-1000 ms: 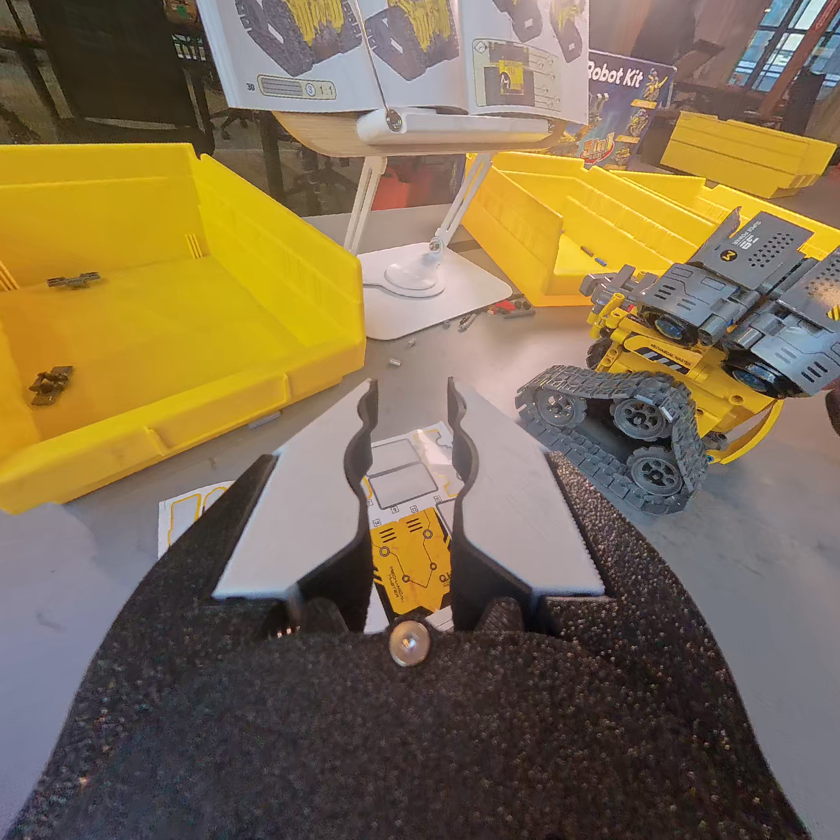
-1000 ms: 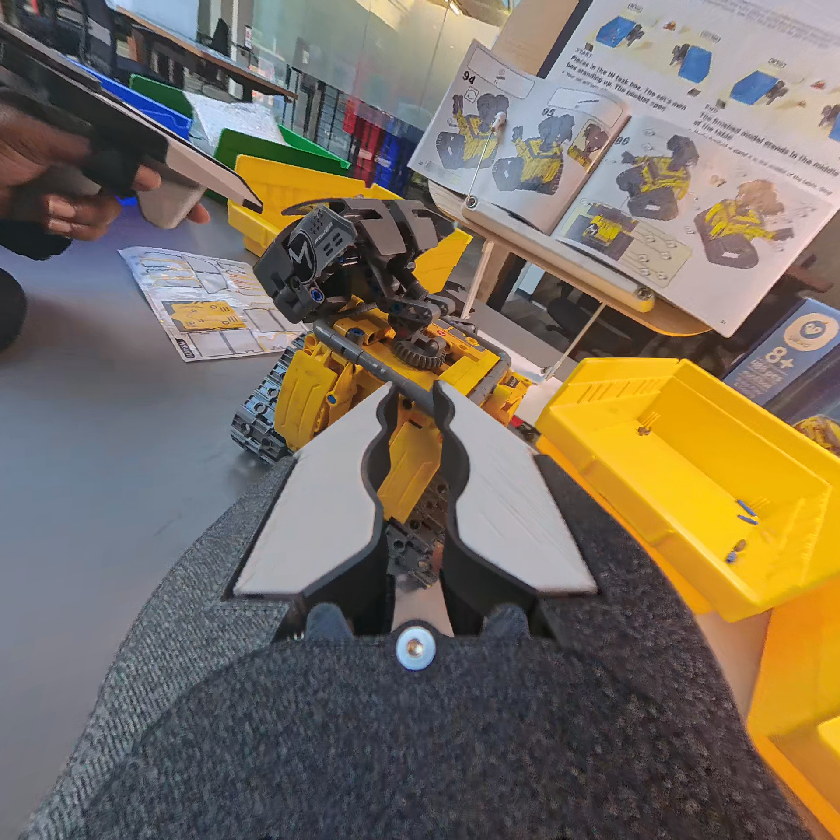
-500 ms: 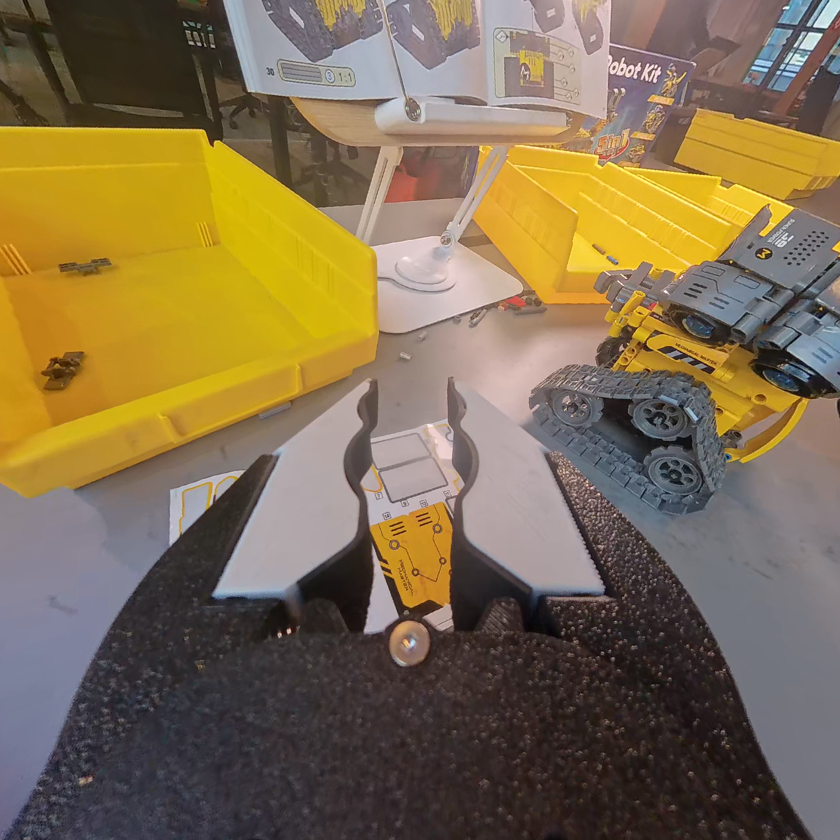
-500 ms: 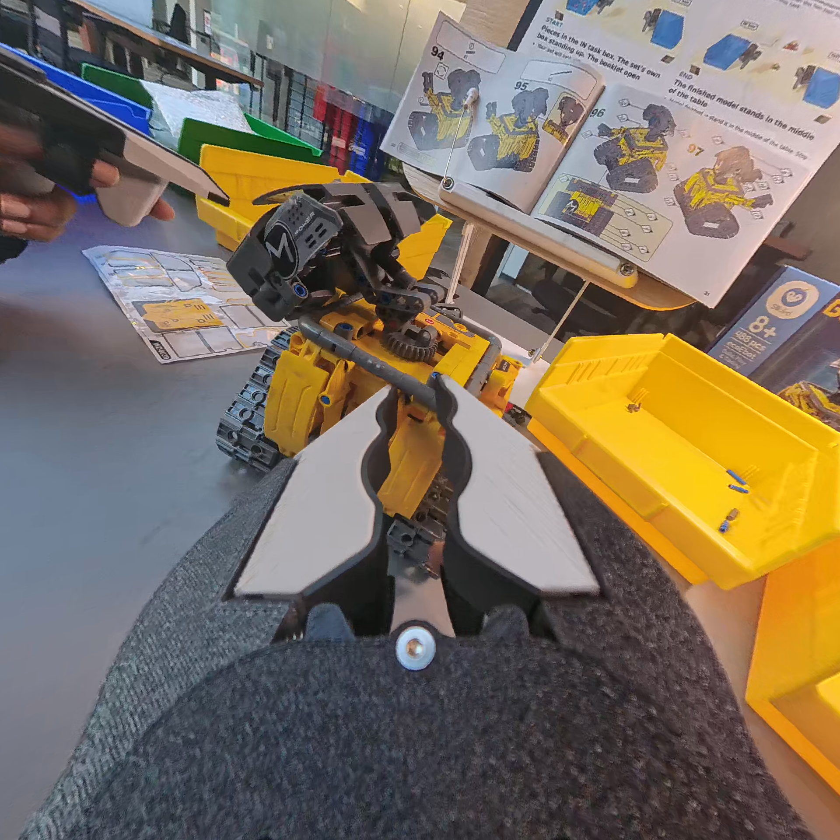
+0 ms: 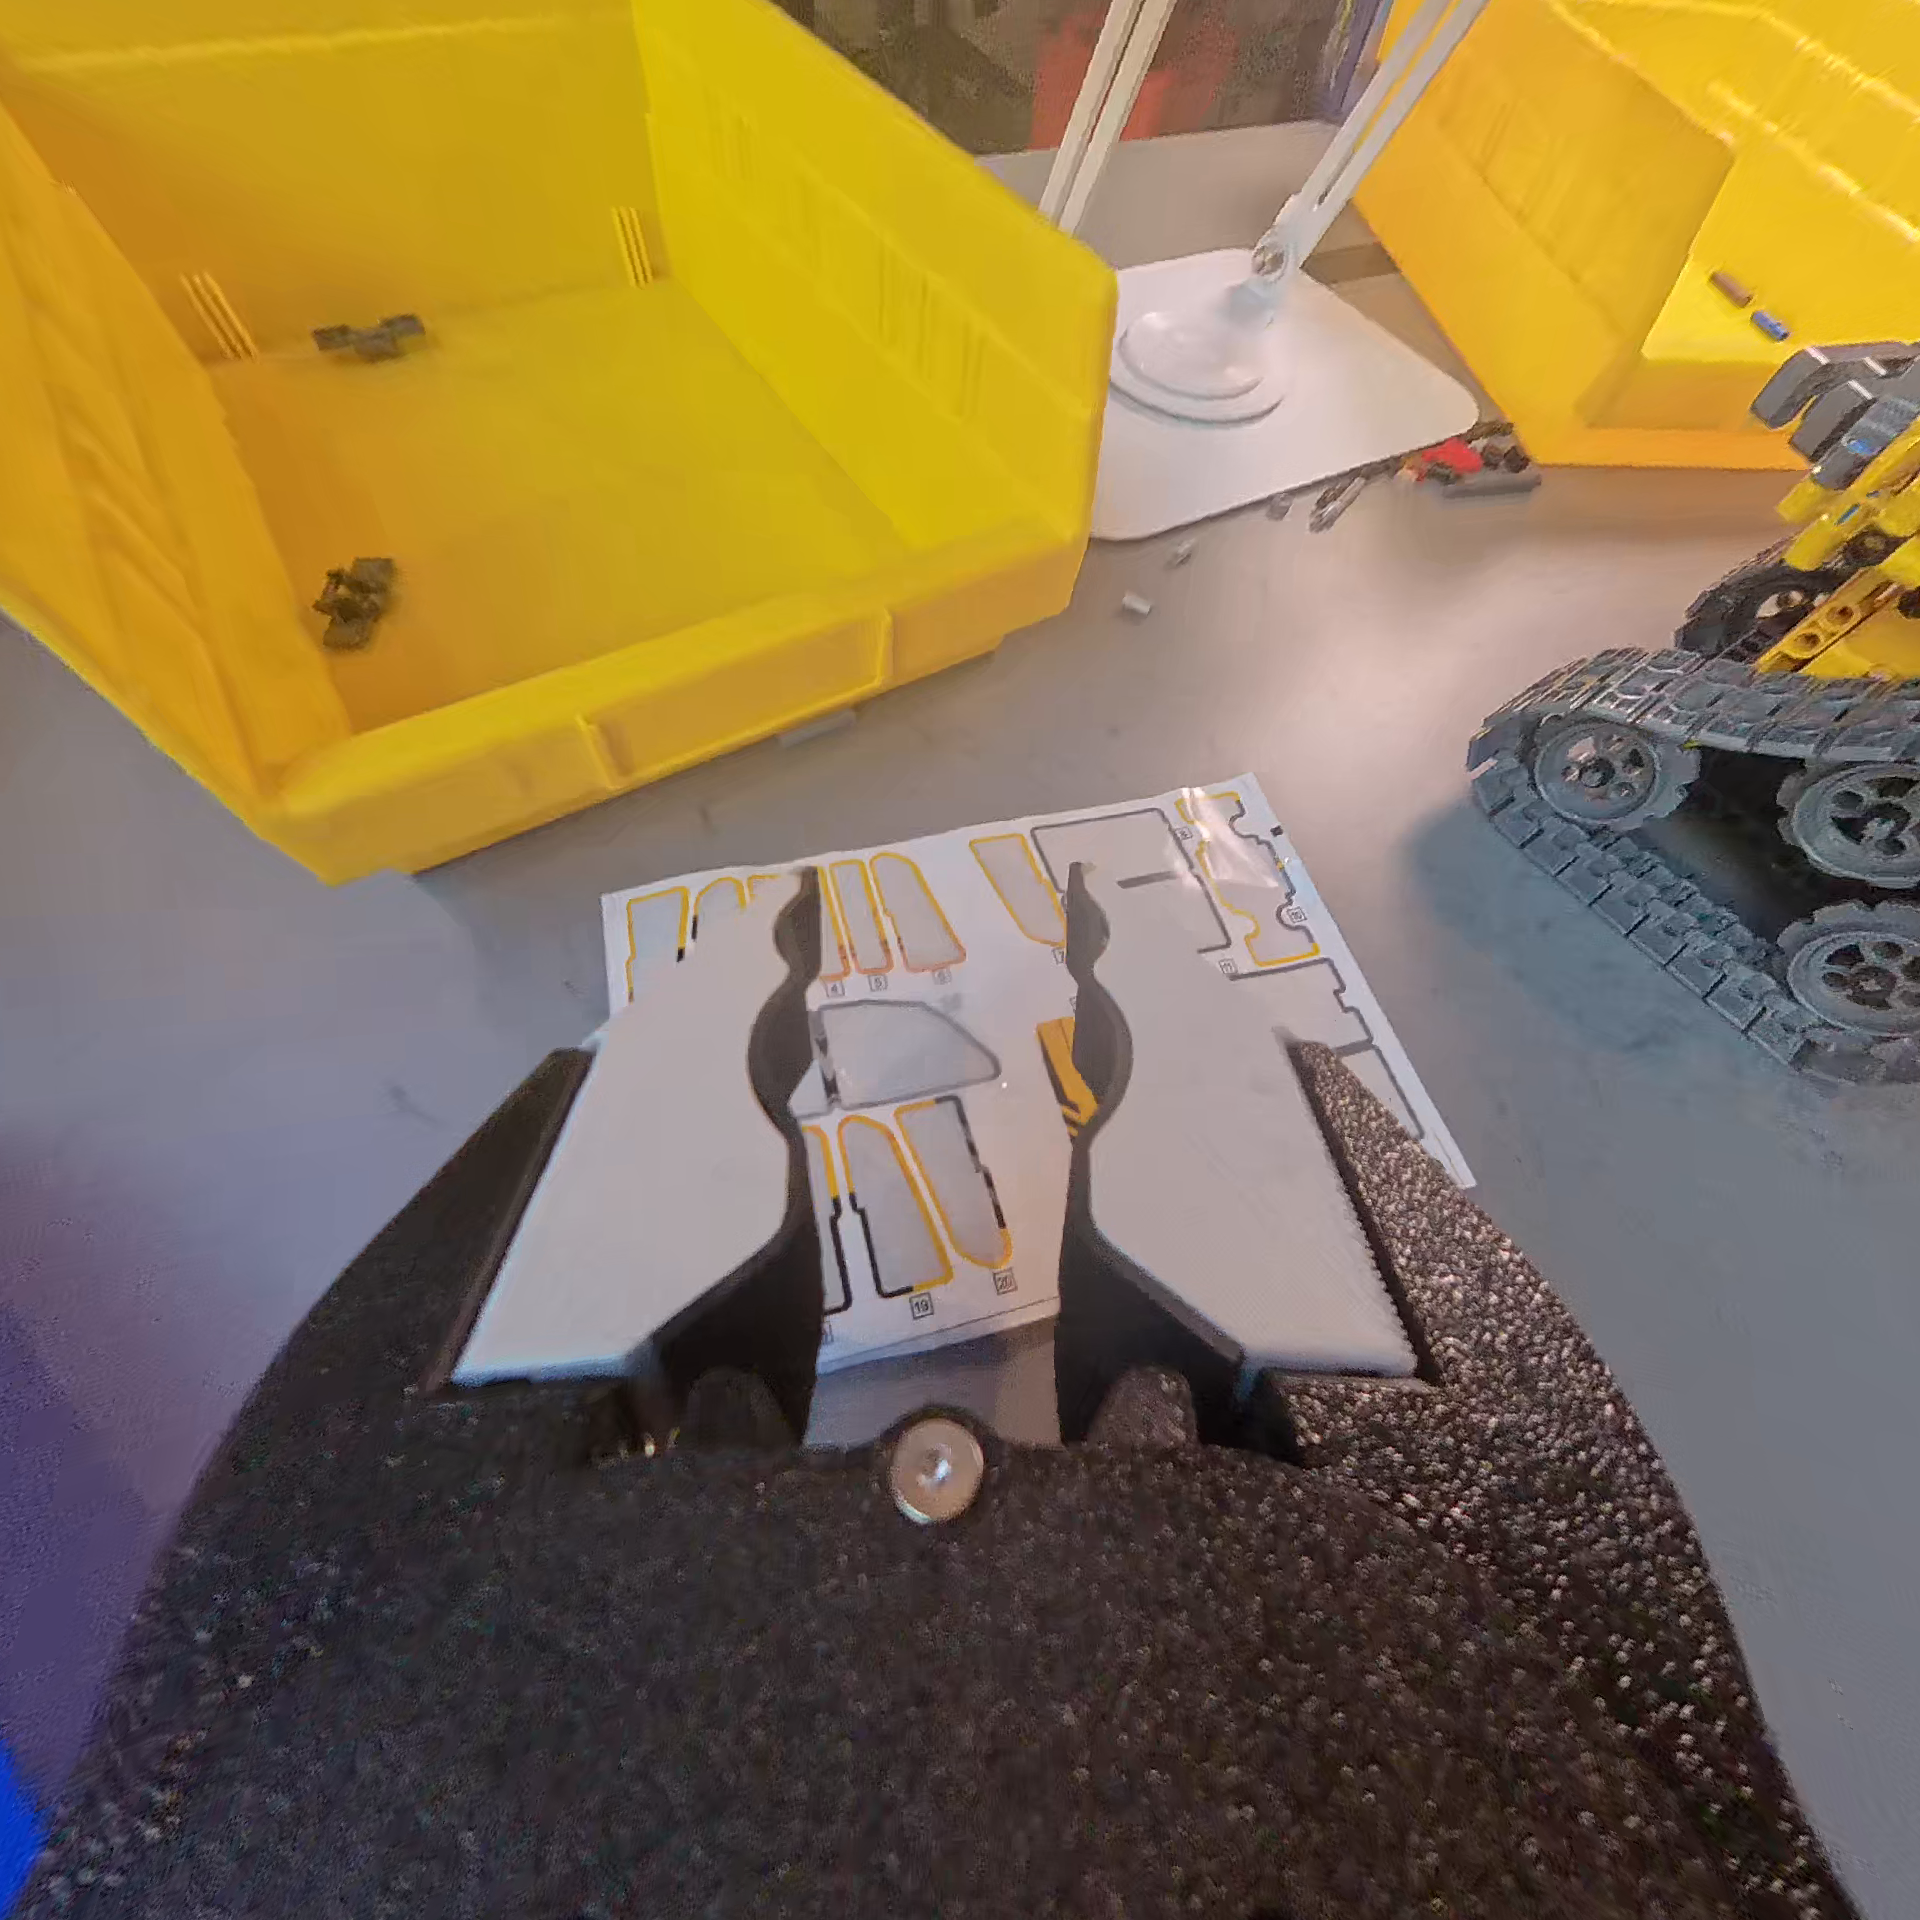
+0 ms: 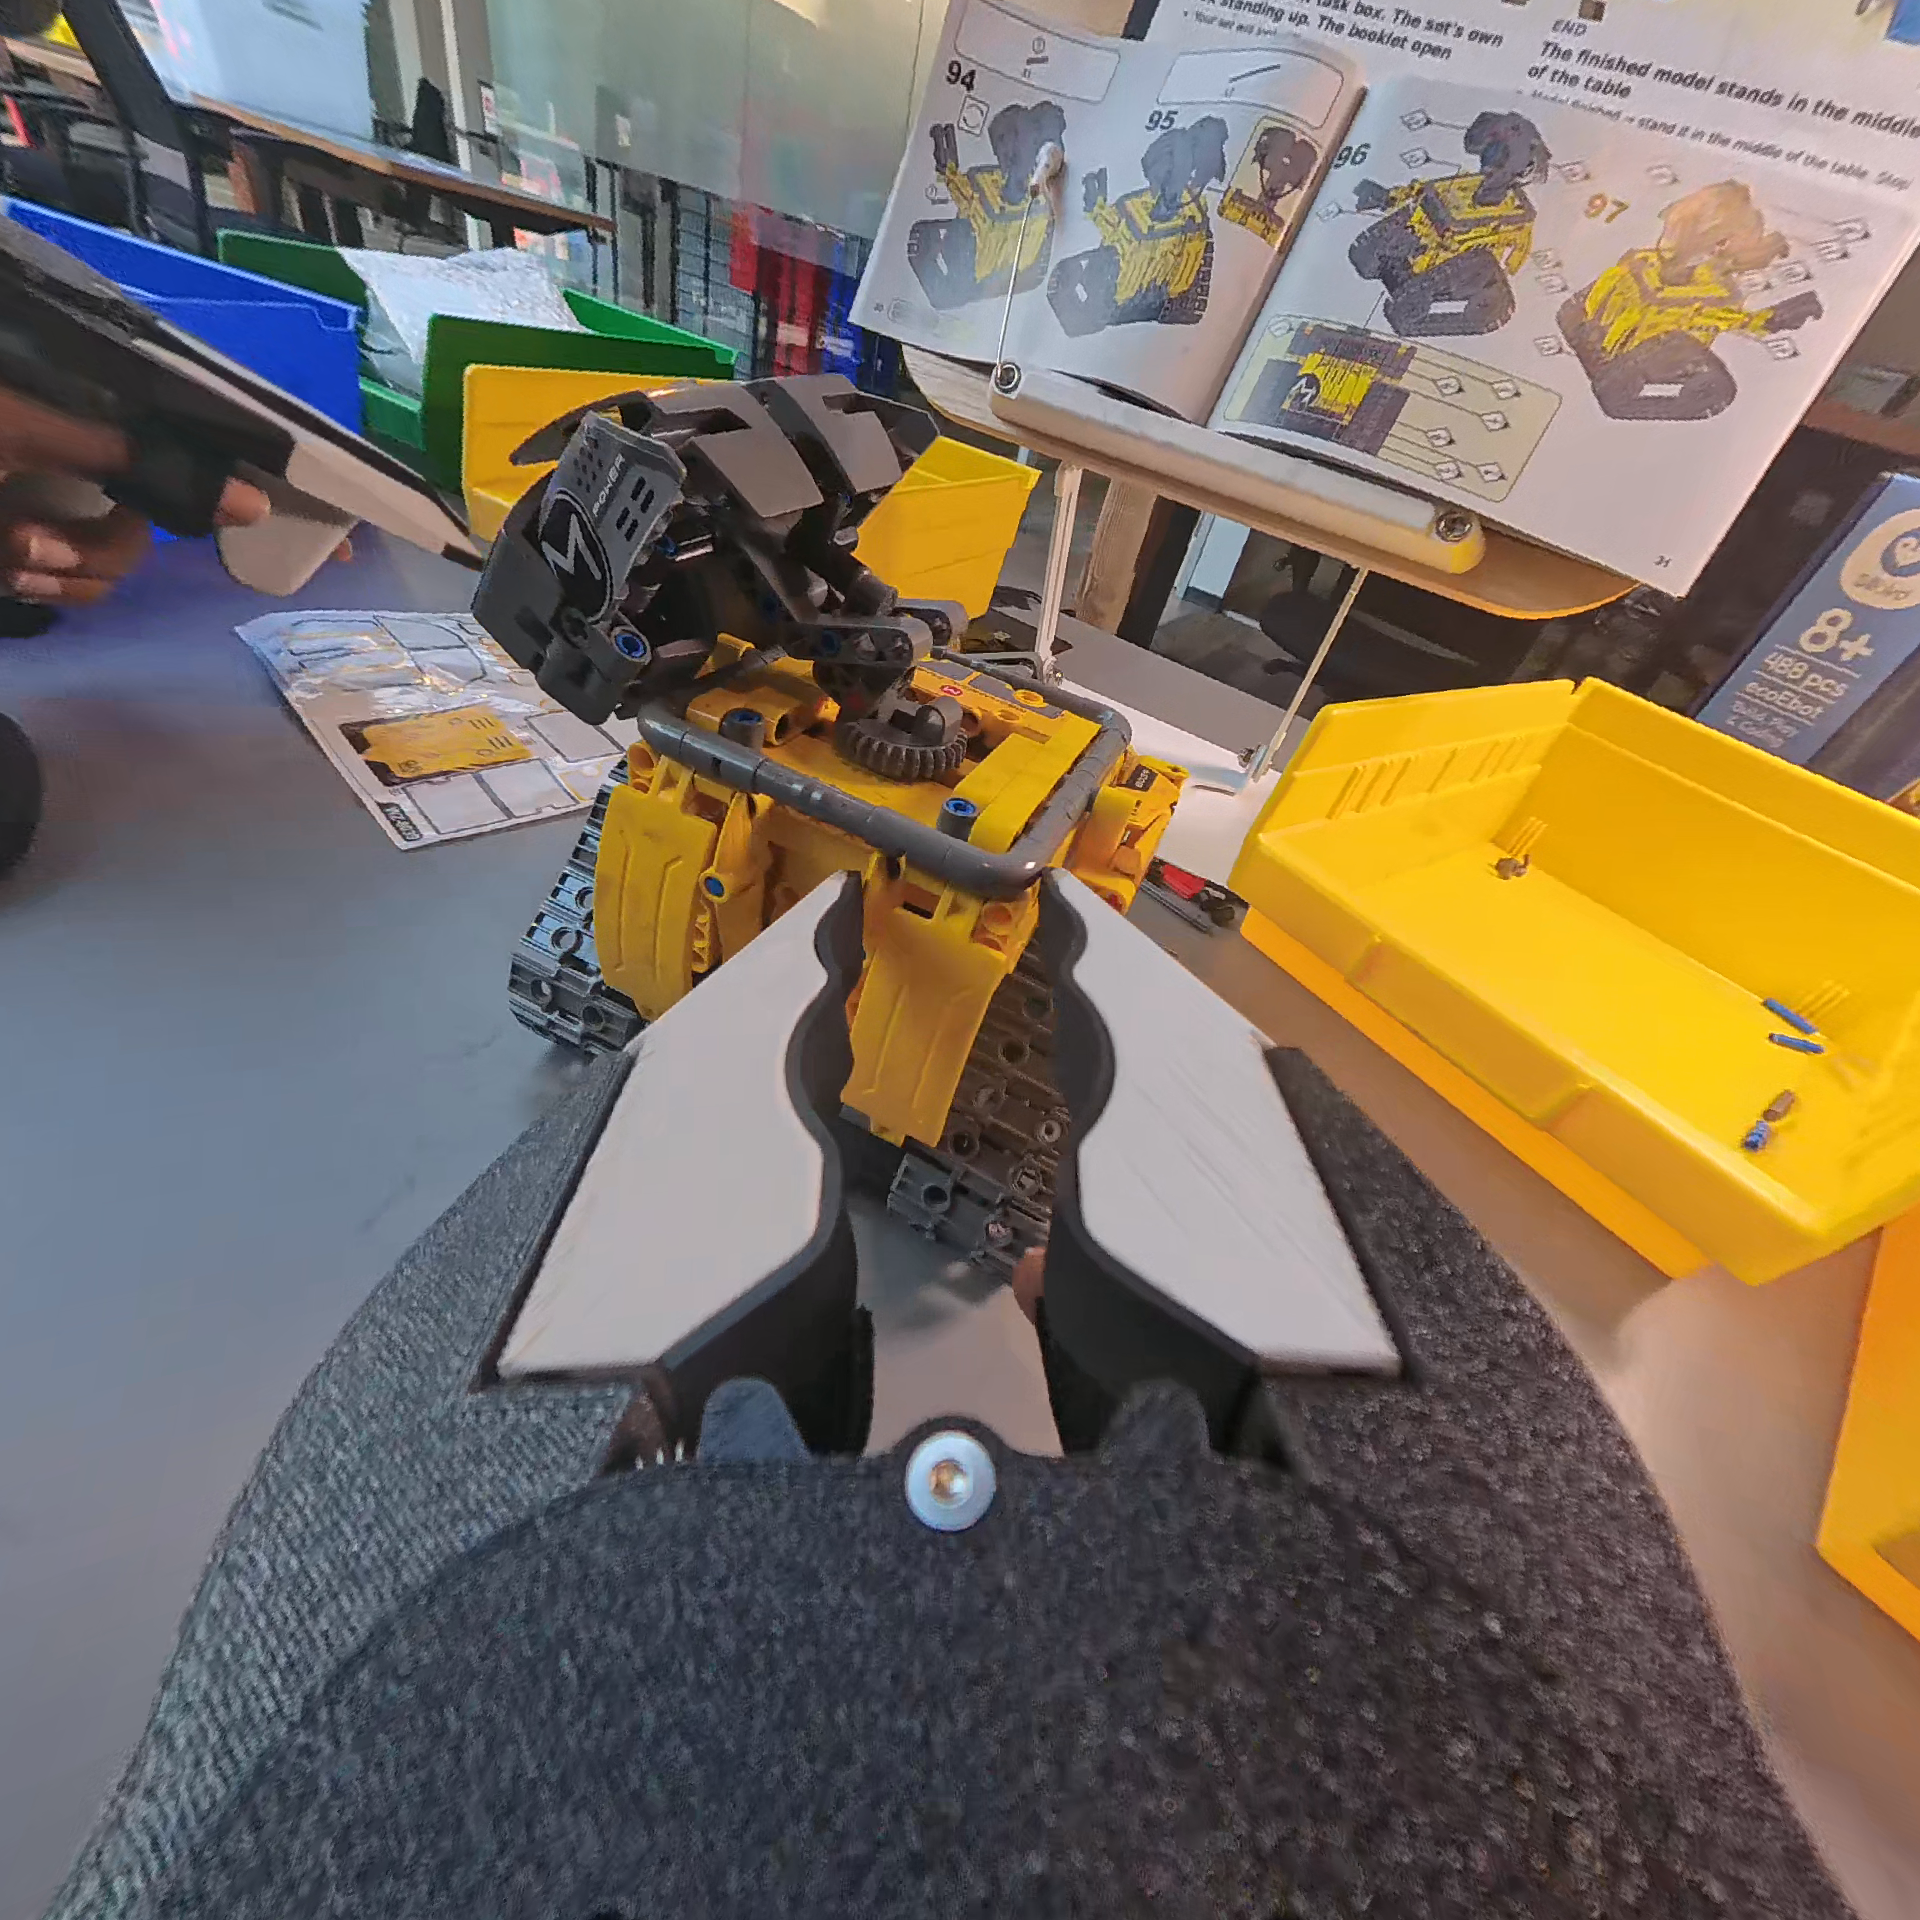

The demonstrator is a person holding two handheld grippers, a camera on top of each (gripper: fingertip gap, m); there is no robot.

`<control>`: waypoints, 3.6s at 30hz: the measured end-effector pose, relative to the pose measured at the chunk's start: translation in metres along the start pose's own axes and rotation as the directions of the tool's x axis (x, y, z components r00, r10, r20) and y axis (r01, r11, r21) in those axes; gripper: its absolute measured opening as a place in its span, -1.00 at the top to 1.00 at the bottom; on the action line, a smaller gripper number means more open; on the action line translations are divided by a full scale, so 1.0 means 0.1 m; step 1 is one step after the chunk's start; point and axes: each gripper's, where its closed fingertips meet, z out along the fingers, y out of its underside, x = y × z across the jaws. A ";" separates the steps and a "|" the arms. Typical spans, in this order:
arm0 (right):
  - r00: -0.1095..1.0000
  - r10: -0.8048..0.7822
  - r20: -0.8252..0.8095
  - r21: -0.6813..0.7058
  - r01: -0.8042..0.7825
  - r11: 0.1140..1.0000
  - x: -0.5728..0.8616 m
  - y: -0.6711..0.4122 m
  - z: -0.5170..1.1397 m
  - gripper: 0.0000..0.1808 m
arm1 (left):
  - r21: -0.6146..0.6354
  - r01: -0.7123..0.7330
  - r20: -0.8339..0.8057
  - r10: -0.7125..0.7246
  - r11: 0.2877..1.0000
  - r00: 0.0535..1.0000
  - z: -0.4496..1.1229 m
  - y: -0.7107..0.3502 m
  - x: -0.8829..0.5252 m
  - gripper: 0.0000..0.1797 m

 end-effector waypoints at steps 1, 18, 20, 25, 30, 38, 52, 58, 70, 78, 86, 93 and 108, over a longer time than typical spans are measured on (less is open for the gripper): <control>1.000 0.011 0.003 0.001 -0.011 1.000 0.01 0.00 0.00 0.64 | -0.015 0.015 0.000 -0.015 1.000 1.000 -0.01 0.04 -0.03 0.45; 0.995 0.065 0.076 0.033 -0.068 0.997 -0.08 -0.04 -0.26 0.54 | -0.307 0.001 0.014 0.003 0.952 1.000 -0.01 0.66 -0.08 0.06; 0.994 0.058 0.095 0.037 -0.061 0.997 -0.13 -0.04 -0.35 0.56 | -0.337 -0.062 0.030 0.076 0.940 0.997 -0.02 0.70 -0.06 0.13; 0.990 -0.006 0.141 0.029 0.002 1.000 -0.31 -0.01 -0.49 0.64 | -0.350 -0.120 -0.018 0.122 0.929 0.992 -0.07 0.71 0.08 0.54; 0.971 -0.055 0.233 0.030 0.050 0.998 -0.62 -0.03 -0.50 0.66 | -0.252 -0.124 -0.047 0.116 0.960 0.992 -0.17 0.53 0.19 0.86; 0.900 0.104 0.423 0.035 -0.130 0.991 -1.19 -0.25 -0.41 0.63 | 0.227 0.112 -0.393 -0.014 0.967 0.919 -0.96 -0.29 1.00 0.97; 0.688 0.353 0.634 0.053 -0.494 0.868 -1.54 -0.88 -0.41 1.00 | 0.314 0.321 -0.597 -0.077 0.893 0.799 -1.56 -0.35 1.75 0.54; 0.436 0.522 0.733 0.038 -0.793 0.608 -1.07 -1.20 -0.61 1.00 | 0.373 0.342 -0.636 -0.031 0.862 0.771 -1.98 -0.31 1.69 0.59; 0.057 0.583 0.811 -0.218 -0.894 0.390 -1.36 -1.15 -0.60 1.00 | 0.370 0.399 -0.814 0.086 0.839 0.574 -1.85 -0.45 2.67 0.93; 0.159 0.639 0.753 -0.179 -0.884 0.432 -1.21 -0.96 -0.59 0.78 | 0.378 0.378 -0.790 0.082 0.845 0.608 -1.80 -0.37 2.63 1.00; 0.900 -0.127 0.417 0.358 -0.034 0.933 -1.29 -1.07 -0.94 0.51 | 0.280 0.351 -0.753 -0.022 0.894 0.657 -1.56 -0.17 2.50 1.00; 0.857 -0.315 0.407 0.223 0.241 0.944 -1.71 -0.71 -0.55 0.36 | 0.274 0.264 -0.778 0.051 0.925 0.627 -1.60 -0.07 2.75 1.00; 0.889 -0.277 0.365 0.327 0.157 0.932 -1.69 -0.73 -0.60 0.81 | 0.288 0.283 -0.809 0.074 0.915 0.583 -1.66 -0.06 2.80 1.00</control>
